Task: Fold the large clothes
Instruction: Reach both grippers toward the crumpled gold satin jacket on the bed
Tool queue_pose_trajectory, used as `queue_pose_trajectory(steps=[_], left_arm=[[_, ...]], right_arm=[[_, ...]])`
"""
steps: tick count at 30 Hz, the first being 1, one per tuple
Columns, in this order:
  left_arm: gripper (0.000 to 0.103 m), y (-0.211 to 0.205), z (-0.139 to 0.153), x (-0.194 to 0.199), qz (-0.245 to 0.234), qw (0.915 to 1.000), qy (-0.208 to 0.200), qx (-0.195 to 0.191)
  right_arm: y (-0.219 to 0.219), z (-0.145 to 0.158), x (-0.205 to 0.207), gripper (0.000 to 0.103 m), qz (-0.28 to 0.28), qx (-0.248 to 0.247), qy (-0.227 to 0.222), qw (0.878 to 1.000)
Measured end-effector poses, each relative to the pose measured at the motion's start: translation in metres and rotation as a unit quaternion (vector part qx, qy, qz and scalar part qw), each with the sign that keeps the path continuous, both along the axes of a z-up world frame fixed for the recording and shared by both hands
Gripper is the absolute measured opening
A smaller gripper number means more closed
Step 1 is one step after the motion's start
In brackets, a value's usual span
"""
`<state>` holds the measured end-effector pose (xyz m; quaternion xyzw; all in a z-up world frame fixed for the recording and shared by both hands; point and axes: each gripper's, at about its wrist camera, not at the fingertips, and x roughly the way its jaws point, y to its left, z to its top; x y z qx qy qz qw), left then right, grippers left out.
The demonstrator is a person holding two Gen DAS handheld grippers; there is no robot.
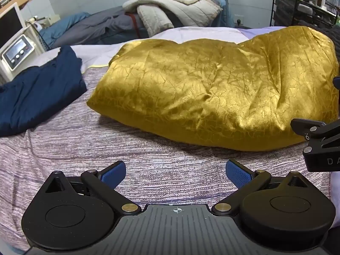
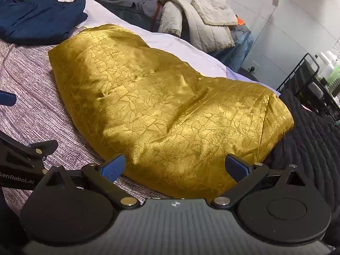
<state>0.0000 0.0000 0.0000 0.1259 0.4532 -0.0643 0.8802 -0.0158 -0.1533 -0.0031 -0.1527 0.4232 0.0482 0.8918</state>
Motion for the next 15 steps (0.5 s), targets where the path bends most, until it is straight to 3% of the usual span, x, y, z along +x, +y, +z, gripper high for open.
queue_pose_trajectory(steps=[15], left_arm=[[0.103, 0.0006, 0.0007, -0.0037, -0.001, 1.0000, 0.001, 0.000]], right_arm=[[0.0002, -0.0002, -0.0003, 0.100, 0.000, 0.001, 0.000, 1.000]])
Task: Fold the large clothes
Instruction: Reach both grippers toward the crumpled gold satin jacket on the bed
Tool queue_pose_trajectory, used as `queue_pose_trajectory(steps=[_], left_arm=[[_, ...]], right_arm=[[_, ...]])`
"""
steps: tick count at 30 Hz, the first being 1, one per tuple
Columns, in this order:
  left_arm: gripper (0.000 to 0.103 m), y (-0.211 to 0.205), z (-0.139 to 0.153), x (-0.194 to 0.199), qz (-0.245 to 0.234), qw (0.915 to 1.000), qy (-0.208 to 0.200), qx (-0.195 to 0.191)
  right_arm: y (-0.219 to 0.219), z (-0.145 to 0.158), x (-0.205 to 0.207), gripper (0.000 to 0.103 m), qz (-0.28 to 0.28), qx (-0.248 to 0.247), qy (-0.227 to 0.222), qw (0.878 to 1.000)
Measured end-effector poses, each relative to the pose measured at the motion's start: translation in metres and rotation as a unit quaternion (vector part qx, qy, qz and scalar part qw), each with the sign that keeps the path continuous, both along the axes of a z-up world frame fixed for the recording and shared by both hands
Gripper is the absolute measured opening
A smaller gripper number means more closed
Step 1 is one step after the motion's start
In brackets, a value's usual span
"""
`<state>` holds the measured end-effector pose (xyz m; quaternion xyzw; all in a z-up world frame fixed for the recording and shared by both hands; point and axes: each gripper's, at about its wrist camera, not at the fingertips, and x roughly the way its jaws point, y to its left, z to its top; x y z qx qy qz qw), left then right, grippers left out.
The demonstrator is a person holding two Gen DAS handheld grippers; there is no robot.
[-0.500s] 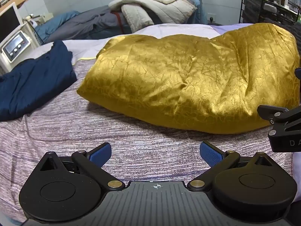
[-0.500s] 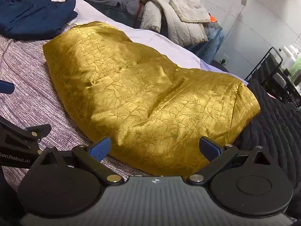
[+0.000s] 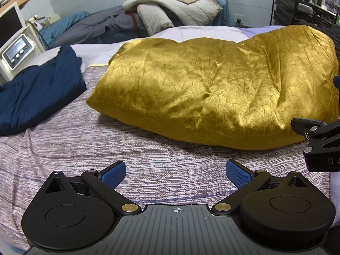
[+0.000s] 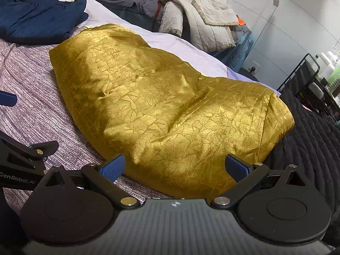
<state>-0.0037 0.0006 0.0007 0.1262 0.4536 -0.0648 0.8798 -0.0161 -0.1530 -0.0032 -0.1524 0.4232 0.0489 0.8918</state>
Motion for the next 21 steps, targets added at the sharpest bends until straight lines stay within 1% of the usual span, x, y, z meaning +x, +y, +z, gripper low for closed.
queue_pose_trajectory(steps=[7, 12, 14, 17, 19, 20, 21], left_arm=[[0.103, -0.002, -0.003, 0.003, -0.001, 1.0000, 0.002, 0.002], [0.103, -0.001, -0.004, 0.004, 0.000, 1.0000, 0.004, 0.002], [0.103, 0.001, -0.004, 0.004, 0.001, 1.0000, 0.006, 0.001], [0.103, 0.003, -0.002, 0.005, 0.004, 1.0000, 0.006, 0.001], [0.103, 0.004, -0.002, 0.007, 0.008, 0.9999, 0.008, 0.001], [0.103, 0.005, -0.002, 0.007, 0.010, 0.9999, 0.008, 0.001], [0.103, 0.004, -0.001, 0.008, 0.010, 0.9999, 0.013, 0.001]], right_arm=[[0.001, -0.001, -0.001, 0.100, 0.003, 0.000, -0.002, 1.000], [-0.009, 0.007, 0.001, 0.100, 0.003, 0.005, -0.038, 0.999], [-0.022, 0.013, 0.009, 0.100, 0.001, -0.001, -0.060, 0.998], [-0.053, 0.024, 0.033, 0.100, -0.023, -0.011, -0.099, 0.995], [-0.081, 0.031, 0.054, 0.100, -0.034, 0.004, -0.124, 0.992], [-0.095, 0.032, 0.069, 0.100, -0.041, 0.014, -0.120, 0.992], [-0.110, 0.031, 0.085, 0.100, -0.051, 0.025, -0.106, 0.993]])
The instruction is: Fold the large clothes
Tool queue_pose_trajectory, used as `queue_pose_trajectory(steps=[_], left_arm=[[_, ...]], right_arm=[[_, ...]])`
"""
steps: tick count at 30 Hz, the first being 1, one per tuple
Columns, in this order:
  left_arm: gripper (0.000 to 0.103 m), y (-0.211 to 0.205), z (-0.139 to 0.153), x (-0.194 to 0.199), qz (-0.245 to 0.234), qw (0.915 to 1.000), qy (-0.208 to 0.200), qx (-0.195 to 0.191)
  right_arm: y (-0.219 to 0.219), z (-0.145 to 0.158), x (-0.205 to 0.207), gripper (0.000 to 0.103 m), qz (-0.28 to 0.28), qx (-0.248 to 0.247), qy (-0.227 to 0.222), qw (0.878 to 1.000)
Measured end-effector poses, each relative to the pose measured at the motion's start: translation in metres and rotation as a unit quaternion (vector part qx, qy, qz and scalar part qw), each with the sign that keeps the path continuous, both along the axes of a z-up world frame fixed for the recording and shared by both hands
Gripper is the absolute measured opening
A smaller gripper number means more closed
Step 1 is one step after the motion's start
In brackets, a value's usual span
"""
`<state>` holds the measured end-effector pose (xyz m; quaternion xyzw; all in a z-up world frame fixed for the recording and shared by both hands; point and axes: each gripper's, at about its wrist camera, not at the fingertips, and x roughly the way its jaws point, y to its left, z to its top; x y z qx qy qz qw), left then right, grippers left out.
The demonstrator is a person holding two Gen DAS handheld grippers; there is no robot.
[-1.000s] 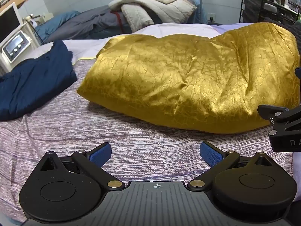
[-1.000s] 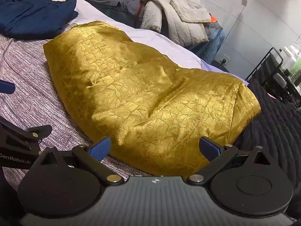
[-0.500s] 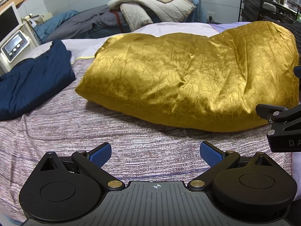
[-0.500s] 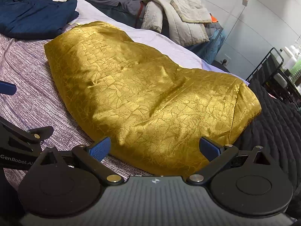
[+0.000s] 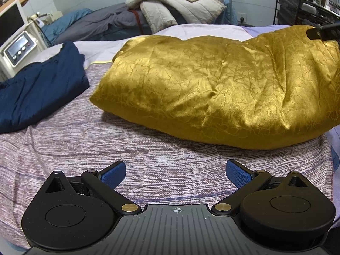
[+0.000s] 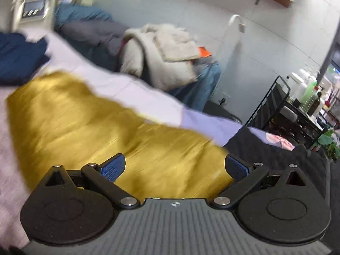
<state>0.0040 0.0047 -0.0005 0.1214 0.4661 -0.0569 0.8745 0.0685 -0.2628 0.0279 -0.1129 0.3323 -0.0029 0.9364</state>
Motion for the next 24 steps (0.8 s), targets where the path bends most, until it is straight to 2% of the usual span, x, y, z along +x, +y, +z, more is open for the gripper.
queue_pose_trajectory(steps=[2, 5, 6, 7, 9, 10, 13, 17, 19, 20, 22, 24], left_arm=[[0.103, -0.002, 0.002, -0.001, -0.001, 1.0000, 0.002, 0.003], [0.103, -0.003, 0.005, -0.004, -0.008, 0.9998, -0.013, 0.009], [0.103, -0.004, 0.006, -0.004, -0.008, 0.9998, -0.014, 0.010], [0.103, -0.004, 0.008, -0.003, -0.008, 0.9999, -0.004, 0.014], [0.103, -0.001, 0.015, -0.002, -0.001, 0.9998, 0.003, 0.017], [0.103, 0.002, 0.020, -0.001, 0.001, 0.9999, 0.000, 0.014], [0.103, 0.018, 0.040, 0.002, 0.024, 0.9993, -0.003, -0.029], [0.103, 0.040, 0.071, -0.002, 0.050, 0.9928, -0.007, -0.108], [0.103, 0.040, 0.079, -0.006, 0.047, 0.9916, -0.005, -0.120], [0.103, 0.041, 0.080, -0.009, 0.043, 0.9904, -0.013, -0.130], [0.103, 0.037, 0.072, -0.012, 0.034, 0.9905, -0.027, -0.130], [0.103, 0.032, 0.057, -0.007, 0.032, 0.9908, -0.023, -0.129]], right_arm=[[-0.026, -0.009, 0.027, 0.099, -0.011, 0.033, 0.029, 0.999], [-0.054, -0.026, 0.043, 0.079, -0.017, 0.134, 0.064, 0.989], [-0.056, -0.030, 0.041, 0.067, -0.007, 0.163, 0.073, 0.984], [-0.051, -0.032, 0.035, 0.054, -0.001, 0.176, 0.077, 0.981], [-0.035, -0.030, 0.016, 0.045, 0.022, 0.191, 0.069, 0.979], [-0.026, -0.029, 0.005, 0.036, 0.045, 0.203, 0.070, 0.976], [0.001, -0.020, -0.027, 0.025, 0.121, 0.260, 0.088, 0.954], [0.046, -0.014, -0.061, 0.022, 0.207, 0.278, 0.117, 0.931], [0.063, -0.018, -0.067, 0.015, 0.238, 0.302, 0.148, 0.911], [0.073, -0.022, -0.070, 0.015, 0.243, 0.308, 0.161, 0.906], [0.093, -0.034, -0.078, 0.015, 0.256, 0.280, 0.174, 0.909], [0.105, -0.042, -0.086, 0.015, 0.252, 0.263, 0.185, 0.913]])
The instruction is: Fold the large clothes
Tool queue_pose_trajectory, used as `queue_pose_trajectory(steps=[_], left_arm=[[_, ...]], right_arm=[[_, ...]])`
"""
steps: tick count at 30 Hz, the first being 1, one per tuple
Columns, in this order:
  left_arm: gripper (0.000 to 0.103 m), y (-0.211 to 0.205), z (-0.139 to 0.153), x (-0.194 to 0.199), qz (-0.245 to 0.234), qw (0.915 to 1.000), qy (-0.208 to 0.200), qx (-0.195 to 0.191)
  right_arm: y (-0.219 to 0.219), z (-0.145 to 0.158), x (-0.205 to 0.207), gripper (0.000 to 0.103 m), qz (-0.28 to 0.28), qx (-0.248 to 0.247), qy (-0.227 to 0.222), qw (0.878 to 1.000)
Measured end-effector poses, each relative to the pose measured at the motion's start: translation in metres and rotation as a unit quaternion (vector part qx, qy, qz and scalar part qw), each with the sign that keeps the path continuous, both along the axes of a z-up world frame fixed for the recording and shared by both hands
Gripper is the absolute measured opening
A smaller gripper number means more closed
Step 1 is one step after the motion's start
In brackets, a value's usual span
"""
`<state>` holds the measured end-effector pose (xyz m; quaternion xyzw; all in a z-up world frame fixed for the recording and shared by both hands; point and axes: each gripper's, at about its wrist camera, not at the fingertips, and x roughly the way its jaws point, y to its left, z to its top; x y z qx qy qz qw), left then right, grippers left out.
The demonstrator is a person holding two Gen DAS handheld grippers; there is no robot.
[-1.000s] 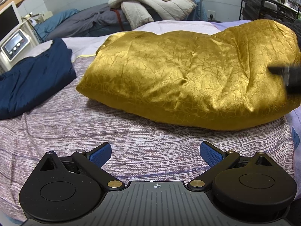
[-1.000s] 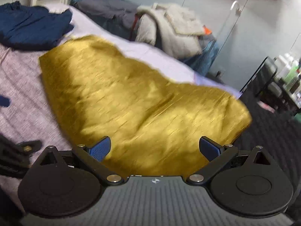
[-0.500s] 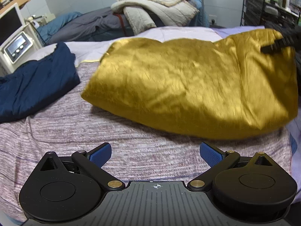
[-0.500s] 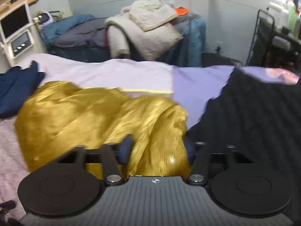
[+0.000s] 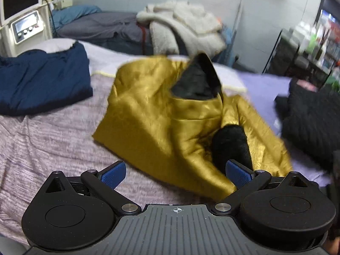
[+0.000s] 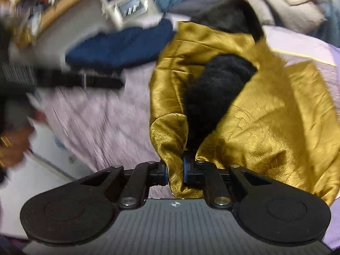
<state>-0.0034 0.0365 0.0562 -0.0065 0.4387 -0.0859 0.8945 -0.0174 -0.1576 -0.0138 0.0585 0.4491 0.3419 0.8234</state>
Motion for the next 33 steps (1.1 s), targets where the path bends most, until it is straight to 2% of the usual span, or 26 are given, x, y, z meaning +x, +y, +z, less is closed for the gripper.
queue_pose_trajectory(steps=[1, 5, 7, 8, 11, 12, 13, 14, 16, 17, 19, 21, 22, 24, 26, 27, 28, 30, 33], left_arm=[[0.103, 0.000, -0.008, 0.001, -0.001, 0.9999, -0.010, -0.007], [0.103, -0.012, -0.045, 0.006, 0.005, 0.9998, -0.005, 0.019], [0.103, -0.013, -0.057, 0.002, -0.008, 0.9998, -0.007, -0.015], [0.103, -0.013, -0.060, 0.001, -0.016, 0.9989, -0.011, -0.043], [0.103, -0.018, -0.067, 0.003, -0.022, 0.9946, -0.015, -0.100], [0.098, -0.021, -0.068, 0.005, -0.023, 0.9935, -0.016, -0.111], [0.081, -0.022, -0.071, 0.007, -0.025, 0.9923, -0.015, -0.121], [0.072, -0.023, -0.073, 0.008, -0.028, 0.9908, -0.013, -0.132], [0.064, -0.026, -0.076, 0.006, -0.037, 0.9897, -0.019, -0.137], [0.056, -0.028, -0.077, 0.004, -0.041, 0.9907, -0.024, -0.127], [0.054, -0.028, -0.080, 0.001, -0.044, 0.9918, -0.030, -0.116], [0.051, -0.026, -0.077, -0.002, -0.042, 0.9909, -0.030, -0.124], [0.051, -0.027, -0.080, -0.002, -0.043, 0.9911, -0.032, -0.121], [0.050, -0.025, -0.083, -0.006, -0.044, 0.9926, -0.033, -0.109], [0.050, -0.023, -0.085, -0.011, -0.044, 0.9926, -0.034, -0.108], [0.050, -0.023, -0.085, -0.014, -0.043, 0.9928, -0.035, -0.106], [0.050, -0.028, -0.087, -0.014, -0.044, 0.9932, -0.040, -0.100], [0.050, -0.032, -0.087, -0.017, -0.053, 0.9938, -0.045, -0.086], [0.050, -0.029, -0.086, -0.022, -0.059, 0.9936, -0.043, -0.086]], right_arm=[[0.003, -0.002, -0.002, 0.015, -0.001, 0.005, 0.007, 1.000], [-0.009, -0.006, -0.014, 0.016, -0.008, 0.018, 0.018, 1.000], [-0.026, -0.004, -0.023, 0.016, -0.015, 0.027, 0.020, 0.999], [-0.033, -0.005, -0.027, 0.016, -0.019, 0.029, 0.023, 0.999], [-0.037, -0.010, -0.037, 0.019, -0.025, 0.012, 0.012, 1.000], [-0.040, -0.008, -0.040, 0.019, -0.029, 0.012, 0.010, 0.999], [-0.045, -0.004, -0.042, 0.019, -0.033, 0.012, 0.007, 0.999], [-0.047, 0.000, -0.045, 0.021, -0.036, 0.013, 0.002, 0.999], [-0.056, 0.014, -0.051, 0.033, -0.044, 0.012, -0.011, 0.999], [-0.062, 0.022, -0.051, 0.037, -0.048, 0.006, -0.017, 0.999], [-0.070, 0.037, -0.052, 0.052, -0.058, -0.012, -0.034, 0.998], [-0.083, 0.051, -0.051, 0.058, -0.070, -0.019, -0.053, 0.996], [-0.088, 0.058, -0.048, 0.064, -0.075, -0.017, -0.059, 0.995], [-0.101, 0.076, -0.038, 0.068, -0.092, 0.003, -0.070, 0.993], [-0.111, 0.087, -0.020, 0.072, -0.109, 0.065, -0.072, 0.989], [-0.116, 0.091, -0.009, 0.082, -0.123, 0.100, -0.068, 0.985], [-0.116, 0.093, 0.006, 0.086, -0.137, 0.121, -0.061, 0.981], [-0.104, 0.096, 0.038, 0.085, -0.157, 0.112, -0.060, 0.979], [-0.070, 0.091, 0.091, 0.085, -0.148, 0.109, -0.052, 0.982]])
